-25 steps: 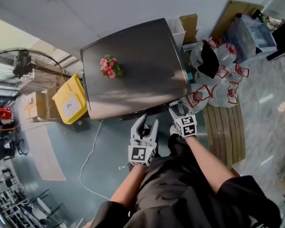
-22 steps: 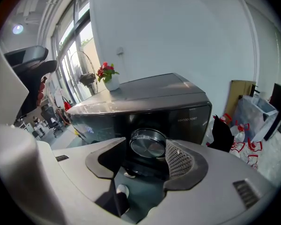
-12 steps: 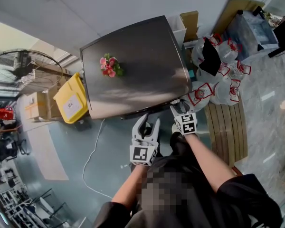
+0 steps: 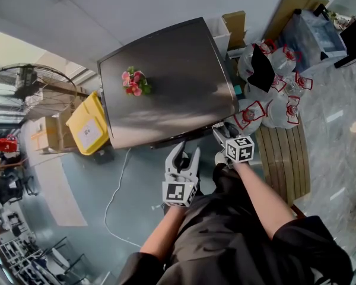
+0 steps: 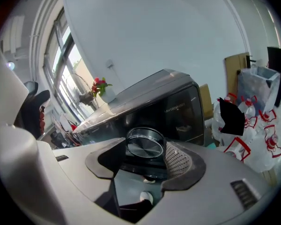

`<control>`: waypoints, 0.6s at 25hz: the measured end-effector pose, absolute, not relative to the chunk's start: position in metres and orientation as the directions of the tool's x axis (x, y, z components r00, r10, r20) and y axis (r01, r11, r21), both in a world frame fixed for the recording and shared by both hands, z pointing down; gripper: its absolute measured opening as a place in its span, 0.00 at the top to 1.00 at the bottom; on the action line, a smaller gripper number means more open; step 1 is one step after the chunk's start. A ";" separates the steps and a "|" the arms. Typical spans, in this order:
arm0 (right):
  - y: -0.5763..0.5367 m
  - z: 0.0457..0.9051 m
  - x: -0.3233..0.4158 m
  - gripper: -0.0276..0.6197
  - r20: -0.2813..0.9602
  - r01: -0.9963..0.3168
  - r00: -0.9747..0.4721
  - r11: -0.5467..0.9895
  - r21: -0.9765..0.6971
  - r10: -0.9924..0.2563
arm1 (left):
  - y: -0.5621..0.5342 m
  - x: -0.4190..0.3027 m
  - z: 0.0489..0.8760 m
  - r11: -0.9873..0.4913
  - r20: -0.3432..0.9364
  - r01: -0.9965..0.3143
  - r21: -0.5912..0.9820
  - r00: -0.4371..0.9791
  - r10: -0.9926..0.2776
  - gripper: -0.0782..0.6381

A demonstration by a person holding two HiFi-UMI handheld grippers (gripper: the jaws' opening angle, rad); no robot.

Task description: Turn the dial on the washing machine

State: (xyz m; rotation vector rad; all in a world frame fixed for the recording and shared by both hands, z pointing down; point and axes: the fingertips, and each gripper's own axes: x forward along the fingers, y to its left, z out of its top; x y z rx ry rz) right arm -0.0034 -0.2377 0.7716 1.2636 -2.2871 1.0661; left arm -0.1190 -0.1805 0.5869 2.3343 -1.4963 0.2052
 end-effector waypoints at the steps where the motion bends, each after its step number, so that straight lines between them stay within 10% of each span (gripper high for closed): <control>1: -0.238 0.772 -0.003 0.60 0.578 -0.819 -0.566 0.326 -0.472 -0.588 | -0.180 -0.118 0.588 -0.376 0.311 -0.900 0.219 0.430 -0.848 0.68; 15: -0.230 0.766 -0.002 0.58 0.578 -0.840 -0.543 0.398 -0.369 -0.610 | -0.175 -0.120 0.590 -0.369 0.322 -0.905 0.211 0.420 -0.848 0.68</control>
